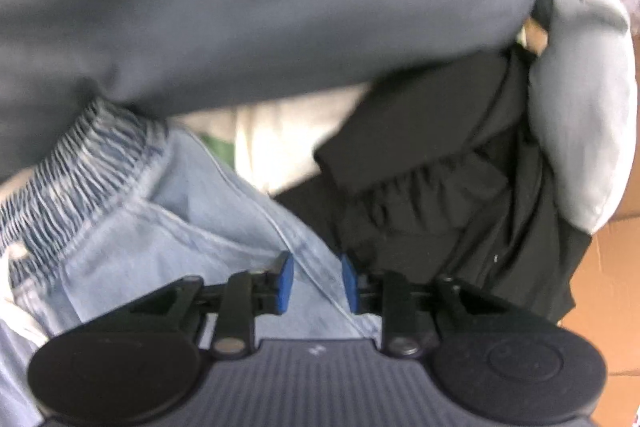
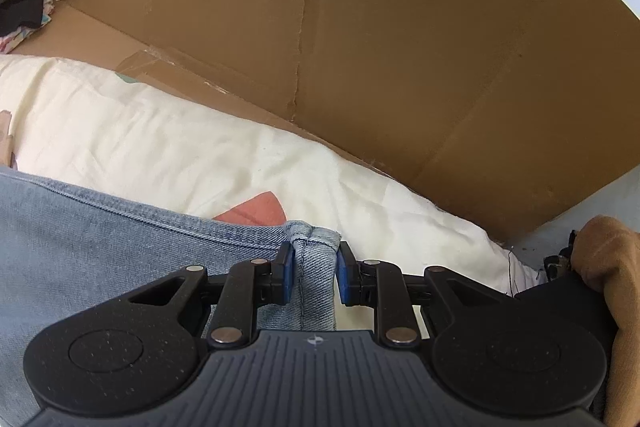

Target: Fold clothes

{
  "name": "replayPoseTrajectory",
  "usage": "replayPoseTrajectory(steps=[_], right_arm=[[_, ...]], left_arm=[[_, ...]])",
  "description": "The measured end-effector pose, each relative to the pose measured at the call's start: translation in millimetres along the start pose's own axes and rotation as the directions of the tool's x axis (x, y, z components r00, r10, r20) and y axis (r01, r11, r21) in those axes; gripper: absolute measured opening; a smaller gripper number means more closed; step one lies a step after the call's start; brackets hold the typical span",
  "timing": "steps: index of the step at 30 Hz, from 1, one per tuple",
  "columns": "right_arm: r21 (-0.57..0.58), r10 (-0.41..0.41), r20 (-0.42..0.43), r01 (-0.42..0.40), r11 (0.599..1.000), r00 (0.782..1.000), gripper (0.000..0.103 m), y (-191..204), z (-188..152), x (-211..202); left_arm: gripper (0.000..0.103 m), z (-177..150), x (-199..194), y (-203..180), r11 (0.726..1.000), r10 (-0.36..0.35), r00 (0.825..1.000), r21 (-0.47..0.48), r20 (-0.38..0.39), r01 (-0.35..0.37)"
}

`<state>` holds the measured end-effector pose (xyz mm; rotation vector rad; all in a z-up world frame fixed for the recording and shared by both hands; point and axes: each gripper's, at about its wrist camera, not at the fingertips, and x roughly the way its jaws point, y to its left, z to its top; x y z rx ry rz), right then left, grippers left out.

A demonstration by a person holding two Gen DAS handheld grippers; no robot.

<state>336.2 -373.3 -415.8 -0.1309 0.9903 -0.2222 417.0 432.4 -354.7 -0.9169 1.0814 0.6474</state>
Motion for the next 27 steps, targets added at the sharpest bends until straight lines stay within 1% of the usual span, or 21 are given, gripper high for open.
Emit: replayPoseTrajectory(steps=[2,3,5,7,9,10,13,14,15,16,20,22,24,27], right_arm=[[-0.008,0.001,0.000,-0.001,1.000,1.000,0.021,0.3,0.4,1.0],[-0.012,0.001,0.000,-0.001,1.000,1.000,0.021,0.6,0.2,1.5],[-0.017,0.004,-0.004,-0.004,1.000,1.000,0.022,1.2,-0.2,3.2],[-0.011,0.010,-0.011,-0.010,1.000,1.000,0.022,0.5,0.4,5.8],[-0.008,0.015,-0.017,-0.015,1.000,1.000,0.022,0.1,0.9,7.8],[-0.013,0.016,-0.017,-0.017,1.000,1.000,0.022,0.5,0.9,7.8],[-0.021,0.019,-0.013,-0.019,1.000,1.000,0.022,0.1,1.3,6.1],[-0.024,0.018,-0.008,-0.018,1.000,1.000,0.021,-0.3,1.3,4.5],[-0.027,0.016,-0.003,-0.016,1.000,1.000,0.021,-0.5,1.4,2.8],[-0.032,0.013,0.004,-0.013,0.999,1.000,0.021,-0.5,1.6,1.5],[-0.044,-0.006,0.049,0.009,0.999,0.999,0.020,-0.7,5.8,-8.7],[-0.040,-0.022,0.075,0.025,0.999,0.997,0.019,-2.3,10.3,-15.4],[-0.041,-0.029,0.088,0.033,0.999,0.996,0.017,-3.7,16.2,-19.5],[-0.054,-0.039,0.101,0.045,0.998,0.994,0.016,-4.2,24.2,-22.5]], left_arm=[[0.040,-3.9,4.1,-7.9,1.000,-0.005,1.000,0.023,-0.015,0.006],[0.044,-5.5,7.4,-10.9,1.000,-0.001,1.000,0.030,-0.028,0.002],[0.058,-7.7,17.3,-13.9,0.999,0.021,0.998,0.030,-0.065,-0.019],[0.064,-9.2,28.0,-15.0,0.999,0.041,0.995,0.020,-0.087,-0.040],[0.065,-10.4,33.8,-18.4,0.998,0.056,0.996,0.024,-0.073,-0.055],[0.064,-11.0,36.2,-20.4,0.998,0.066,0.996,0.026,-0.064,-0.064],[0.041,-15.6,38.4,-27.3,0.992,0.123,0.992,0.044,-0.024,-0.122],[0.025,-16.8,37.5,-28.3,0.993,0.114,0.993,0.044,-0.017,-0.113],[0.023,-17.8,35.8,-29.7,0.993,0.107,0.994,0.050,-0.008,-0.107],[0.012,-18.8,33.2,-31.2,0.992,0.107,0.994,0.059,0.003,-0.107],[0.009,-24.5,16.2,-34.2,0.993,0.079,0.996,0.087,0.049,-0.083],[0.007,-27.9,5.8,-33.6,0.995,0.057,0.995,0.082,0.080,-0.063],[0.006,-30.8,-3.9,-33.3,0.996,0.036,0.993,0.079,0.112,-0.045],[0.005,-32.9,-11.1,-35.4,0.996,0.019,0.988,0.088,0.150,-0.033]])
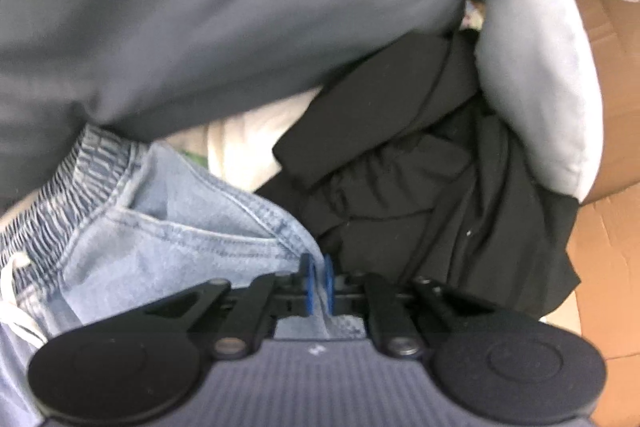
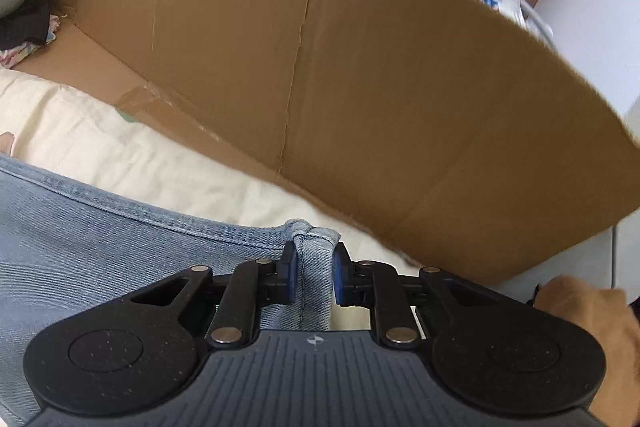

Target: Fold clothes

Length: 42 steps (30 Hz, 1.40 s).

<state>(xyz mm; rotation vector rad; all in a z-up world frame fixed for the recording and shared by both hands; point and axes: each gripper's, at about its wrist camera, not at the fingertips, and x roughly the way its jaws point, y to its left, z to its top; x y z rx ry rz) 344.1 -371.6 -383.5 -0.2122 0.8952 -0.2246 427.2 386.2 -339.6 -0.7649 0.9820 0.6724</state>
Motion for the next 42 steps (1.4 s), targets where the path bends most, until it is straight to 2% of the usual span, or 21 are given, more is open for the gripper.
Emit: replayPoseTrajectory(steps=[13,17,22,24,26,28,30,33,36,38,42], right_arm=[[-0.063,-0.077,0.014,0.078,0.995,0.997,0.014,5.6,52.3,15.8],[-0.060,-0.087,-0.006,0.087,0.994,0.996,0.014,9.5,64.6,27.4],[-0.074,-0.094,-0.056,0.089,0.993,0.994,0.014,17.9,64.2,51.7],[-0.048,-0.083,-0.067,0.080,0.996,0.994,0.018,19.6,63.9,61.3],[-0.041,-0.080,-0.072,0.077,0.996,0.994,0.030,20.7,63.5,67.4],[-0.030,-0.091,-0.070,0.089,0.996,0.993,0.035,18.9,64.0,66.8],[-0.010,-0.070,-0.042,0.069,0.998,0.997,0.038,17.5,62.6,57.0],[-0.016,-0.055,-0.022,0.055,0.998,0.998,0.039,16.7,54.4,40.0],[0.029,-0.044,-0.014,0.044,0.999,0.999,0.039,8.4,39.6,21.1],[0.097,-0.038,-0.023,0.040,0.994,0.999,0.039,0.4,20.3,2.9],[0.215,-0.007,-0.047,0.017,0.976,0.999,0.040,-22.5,-16.5,-17.1]], left_arm=[[0.005,12.7,-3.7,-6.5,0.998,-0.045,0.997,-0.034,0.060,0.047],[0.005,15.0,0.2,-3.7,0.997,-0.053,0.997,-0.049,0.055,0.055],[0.006,8.7,25.7,-4.9,0.998,-0.030,0.999,-0.058,0.037,0.032],[0.007,5.8,35.1,-7.0,0.998,-0.015,0.999,-0.057,0.030,0.017],[0.010,5.8,37.7,-10.0,0.999,-0.010,1.000,-0.046,0.021,0.011],[0.016,5.8,32.9,-11.8,0.999,-0.020,1.000,-0.030,0.018,0.020],[0.019,4.8,25.8,-13.0,0.999,-0.032,0.999,-0.011,0.018,0.032],[0.019,-1.6,12.6,-15.9,0.998,-0.046,0.999,0.034,0.023,0.046],[0.022,-13.5,3.2,-20.5,0.994,-0.079,0.997,0.070,0.004,0.079],[0.027,-23.9,-2.5,-24.3,0.991,-0.093,0.996,0.097,-0.004,0.093],[0.029,-43.9,-12.1,-33.5,0.978,-0.092,0.995,0.184,-0.028,0.096]])
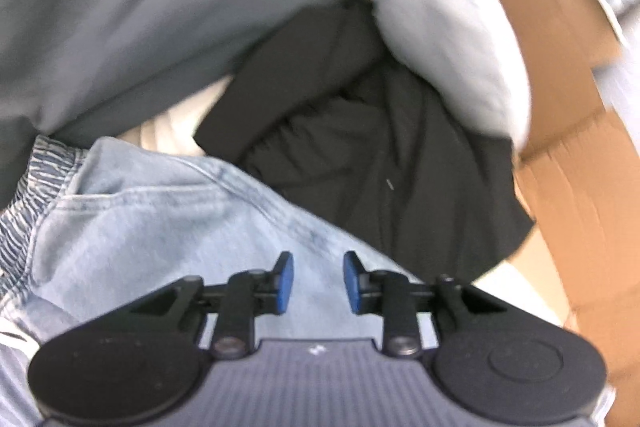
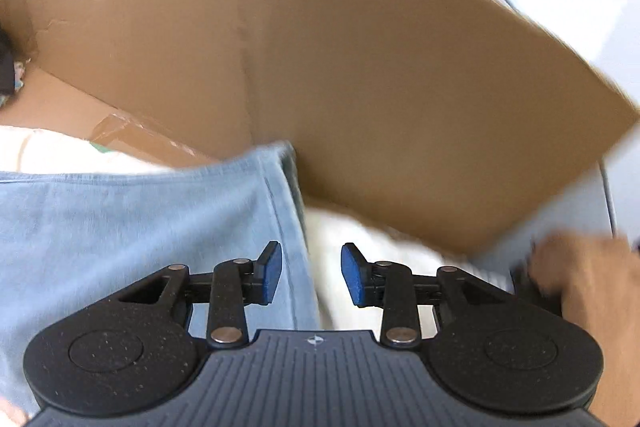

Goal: Fold clothes
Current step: 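Open both grippers and release the jeans, then grasp the jeans edge with the right gripper while the left gripper pinches the crotch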

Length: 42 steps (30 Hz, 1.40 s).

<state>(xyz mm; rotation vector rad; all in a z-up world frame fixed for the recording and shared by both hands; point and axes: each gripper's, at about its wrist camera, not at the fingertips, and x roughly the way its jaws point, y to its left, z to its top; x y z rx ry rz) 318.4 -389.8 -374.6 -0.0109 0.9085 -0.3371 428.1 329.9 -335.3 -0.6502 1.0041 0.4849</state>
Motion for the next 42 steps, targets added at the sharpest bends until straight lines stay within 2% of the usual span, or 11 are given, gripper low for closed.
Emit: replayPoseTrajectory(steps=[5,11,15,20,22,27,34,36,37,38,42], right_arm=[[0.083,0.019,-0.036,-0.016,0.996,0.999,0.050,-21.2,-39.4,-15.6],[0.194,0.042,-0.095,-0.023,0.981,0.995,0.050,-18.5,-66.0,0.5],[0.304,0.099,-0.106,-0.063,0.951,0.989,0.050,-24.1,-75.2,1.9],[0.388,0.177,-0.092,-0.128,0.913,0.980,0.052,-25.8,-78.5,10.7],[0.432,0.191,-0.090,-0.135,0.892,0.977,0.051,-29.4,-79.8,13.6],[0.429,0.174,-0.083,-0.122,0.895,0.981,0.012,-32.0,-76.5,8.3],[0.356,0.155,-0.047,-0.128,0.926,0.987,0.008,-29.1,-61.4,-11.0],[0.346,0.136,-0.033,-0.117,0.931,0.990,0.008,-28.1,-54.1,-15.6],[0.343,0.125,-0.023,-0.110,0.933,0.992,0.008,-28.5,-49.6,-17.4],[0.341,0.117,-0.013,-0.105,0.934,0.993,0.008,-29.2,-45.5,-19.5],[0.320,0.106,0.009,-0.103,0.942,0.994,0.008,-30.6,-32.5,-19.2]], left_arm=[[0.034,-11.1,-25.4,-2.6,0.999,-0.008,1.000,0.045,-0.024,0.009],[0.035,-45.5,-69.7,-12.6,0.985,0.012,0.999,0.175,-0.041,-0.005],[0.035,-67.0,-72.1,-13.8,0.966,0.011,0.997,0.258,-0.076,0.009],[0.038,-99.6,-101.7,-8.3,0.964,-0.103,0.992,0.240,-0.073,0.118],[0.038,-116.7,-104.8,-7.4,0.960,-0.106,0.991,0.252,-0.085,0.125],[0.038,-145.3,-88.4,-1.2,0.960,-0.071,0.986,0.257,-0.151,0.109],[0.039,-160.3,-74.4,1.3,0.930,0.002,0.986,0.363,-0.169,0.060],[0.046,-166.7,-73.3,1.7,0.920,0.014,0.984,0.389,-0.175,0.056],[0.060,-170.3,-72.9,1.9,0.914,0.018,0.984,0.401,-0.176,0.054],[0.066,-174.4,-72.0,2.0,0.907,0.023,0.984,0.417,-0.175,0.053],[0.066,-191.7,-61.5,-1.2,0.861,0.049,0.982,0.507,-0.181,0.051]])
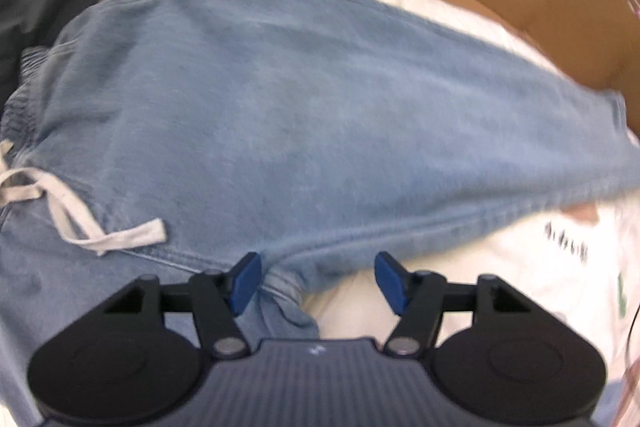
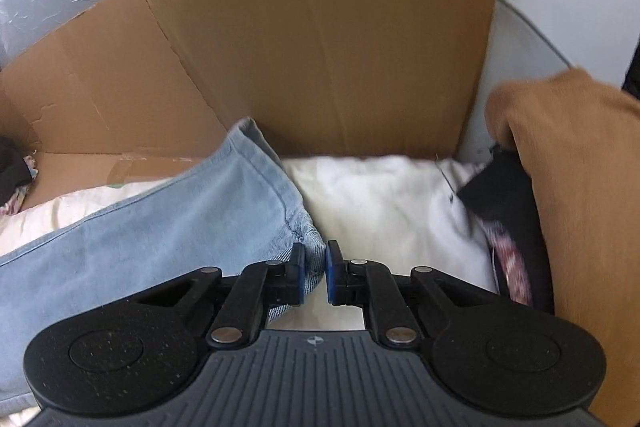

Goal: Fold clothes
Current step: 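Grasp the jeans edge with the right gripper while the left gripper pinches the crotch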

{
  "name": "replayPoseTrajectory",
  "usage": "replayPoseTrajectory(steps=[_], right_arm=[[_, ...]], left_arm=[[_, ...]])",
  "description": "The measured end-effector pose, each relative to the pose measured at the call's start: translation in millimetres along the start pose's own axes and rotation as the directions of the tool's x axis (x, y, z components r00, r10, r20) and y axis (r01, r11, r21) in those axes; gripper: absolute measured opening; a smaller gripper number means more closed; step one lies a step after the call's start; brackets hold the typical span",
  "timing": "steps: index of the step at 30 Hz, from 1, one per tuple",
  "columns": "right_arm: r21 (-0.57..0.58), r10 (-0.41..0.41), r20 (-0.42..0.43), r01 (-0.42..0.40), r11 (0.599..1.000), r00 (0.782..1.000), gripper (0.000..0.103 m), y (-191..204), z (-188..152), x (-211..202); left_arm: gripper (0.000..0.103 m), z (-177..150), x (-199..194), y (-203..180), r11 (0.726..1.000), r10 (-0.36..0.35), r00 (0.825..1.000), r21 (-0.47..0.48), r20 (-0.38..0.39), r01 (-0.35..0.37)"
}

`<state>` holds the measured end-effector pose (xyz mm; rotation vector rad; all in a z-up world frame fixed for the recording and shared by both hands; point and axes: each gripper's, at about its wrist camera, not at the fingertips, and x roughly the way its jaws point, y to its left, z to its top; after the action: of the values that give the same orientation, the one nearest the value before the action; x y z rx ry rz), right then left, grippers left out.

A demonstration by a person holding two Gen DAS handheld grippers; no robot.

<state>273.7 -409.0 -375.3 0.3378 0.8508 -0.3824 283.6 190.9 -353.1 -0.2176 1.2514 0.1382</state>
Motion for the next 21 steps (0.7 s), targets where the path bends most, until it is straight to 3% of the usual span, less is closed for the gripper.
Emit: replayPoseTrajectory(steps=[3,4,5,8,13,16,17,18,21], right_arm=[[-0.012,-0.010,0.010,0.010,1.000,1.000,0.008,2.9,4.9,-0.2],[-0.010,-0.013,0.010,0.013,1.000,1.000,0.008,3.4,5.2,-0.2],[-0.010,-0.015,0.008,0.015,1.000,1.000,0.008,3.7,5.8,-0.1],[-0.012,-0.024,0.003,0.024,1.000,1.000,0.007,2.3,5.3,-5.8],[-0.041,-0.075,-0.046,0.073,0.996,0.996,0.008,0.4,-6.4,3.2],[-0.104,-0.117,-0.089,0.108,0.989,0.989,0.012,3.0,-17.1,16.7],[-0.108,-0.120,-0.081,0.111,0.988,0.989,0.014,3.1,-18.6,14.8],[-0.113,-0.122,-0.072,0.114,0.987,0.990,0.016,3.2,-19.9,12.6],[-0.142,-0.145,-0.028,0.140,0.980,0.989,0.023,8.2,-20.2,-0.7]], left_arm=[[0.063,-6.9,16.8,-5.0,0.996,0.059,0.998,0.069,-0.008,-0.058],[0.054,-8.1,19.3,-4.4,0.994,0.075,0.997,0.079,-0.007,-0.074],[0.036,-8.8,19.6,-3.1,0.993,0.089,0.996,0.083,-0.004,-0.089],[0.027,-10.5,14.1,2.0,0.992,0.090,0.996,0.089,0.008,-0.090],[0.027,-13.7,15.1,5.8,0.989,0.076,0.997,0.131,-0.027,-0.072],[0.035,-13.1,15.7,4.5,0.990,0.067,0.997,0.130,-0.034,-0.062],[0.045,-12.3,10.0,4.5,0.992,0.045,0.999,0.119,-0.020,-0.042],[0.047,-11.9,3.7,4.3,0.994,0.012,1.000,0.108,-0.001,-0.011],[0.047,-10.9,-10.8,1.6,0.993,-0.086,0.995,0.090,0.046,0.082]])
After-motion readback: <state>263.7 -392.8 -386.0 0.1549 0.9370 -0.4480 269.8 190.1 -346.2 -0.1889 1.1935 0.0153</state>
